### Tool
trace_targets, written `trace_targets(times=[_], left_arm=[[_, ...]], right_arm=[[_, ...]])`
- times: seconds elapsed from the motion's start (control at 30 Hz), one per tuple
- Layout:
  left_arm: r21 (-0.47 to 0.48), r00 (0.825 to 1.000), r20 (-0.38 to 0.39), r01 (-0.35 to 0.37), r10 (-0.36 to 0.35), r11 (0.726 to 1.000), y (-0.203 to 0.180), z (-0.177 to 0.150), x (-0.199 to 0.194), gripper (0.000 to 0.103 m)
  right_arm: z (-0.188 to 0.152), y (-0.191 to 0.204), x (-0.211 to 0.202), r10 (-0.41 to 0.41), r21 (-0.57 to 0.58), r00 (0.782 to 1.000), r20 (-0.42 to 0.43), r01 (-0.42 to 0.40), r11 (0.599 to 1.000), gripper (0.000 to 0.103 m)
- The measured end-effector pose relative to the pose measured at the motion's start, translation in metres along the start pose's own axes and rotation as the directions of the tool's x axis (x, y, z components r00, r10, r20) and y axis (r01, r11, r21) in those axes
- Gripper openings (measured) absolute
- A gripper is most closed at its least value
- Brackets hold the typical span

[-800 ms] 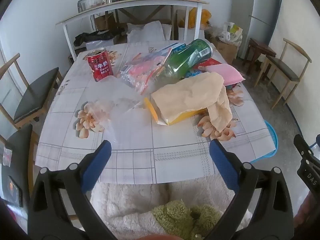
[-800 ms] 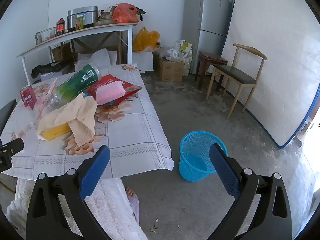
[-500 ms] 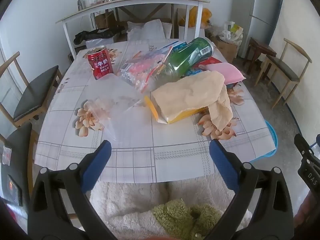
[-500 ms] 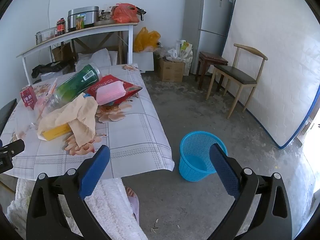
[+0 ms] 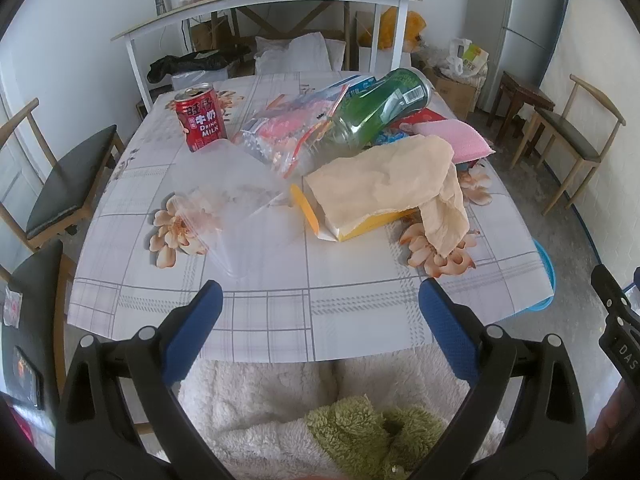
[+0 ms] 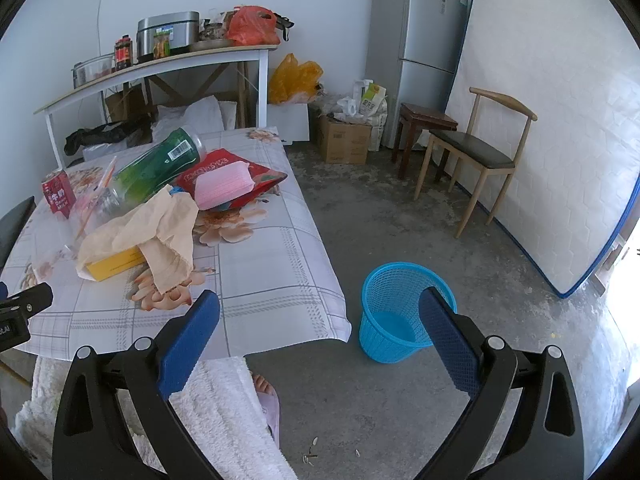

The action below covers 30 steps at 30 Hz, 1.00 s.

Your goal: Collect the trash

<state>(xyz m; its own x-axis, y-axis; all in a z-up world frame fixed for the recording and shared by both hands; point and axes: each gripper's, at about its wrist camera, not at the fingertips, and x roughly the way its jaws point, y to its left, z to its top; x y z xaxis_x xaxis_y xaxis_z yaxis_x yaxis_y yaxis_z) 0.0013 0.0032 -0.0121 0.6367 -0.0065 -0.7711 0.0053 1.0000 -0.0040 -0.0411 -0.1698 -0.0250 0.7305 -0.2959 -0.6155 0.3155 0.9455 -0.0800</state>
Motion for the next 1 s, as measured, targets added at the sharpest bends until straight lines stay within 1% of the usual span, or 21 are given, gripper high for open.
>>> trace_targets(times=[0.3,1.0], left_arm=[[-0.002,1.000,-0.004,0.000,0.000,1.000,0.0009,-0.0007,0.0016,0.094],[-0.005,1.000,-0.004,-0.001,0.001,1.000,0.0020,-0.0012,0.0023,0.094]], right_arm=[[-0.0010,0.0080,-0.0059,0.003,-0.006,1.000,0.000,-0.003,1.000,0.097],[0.0010,0.0064,-0.0050,0.005,-0.003,1.000,-0.004,-0.005,1.000,0.097]])
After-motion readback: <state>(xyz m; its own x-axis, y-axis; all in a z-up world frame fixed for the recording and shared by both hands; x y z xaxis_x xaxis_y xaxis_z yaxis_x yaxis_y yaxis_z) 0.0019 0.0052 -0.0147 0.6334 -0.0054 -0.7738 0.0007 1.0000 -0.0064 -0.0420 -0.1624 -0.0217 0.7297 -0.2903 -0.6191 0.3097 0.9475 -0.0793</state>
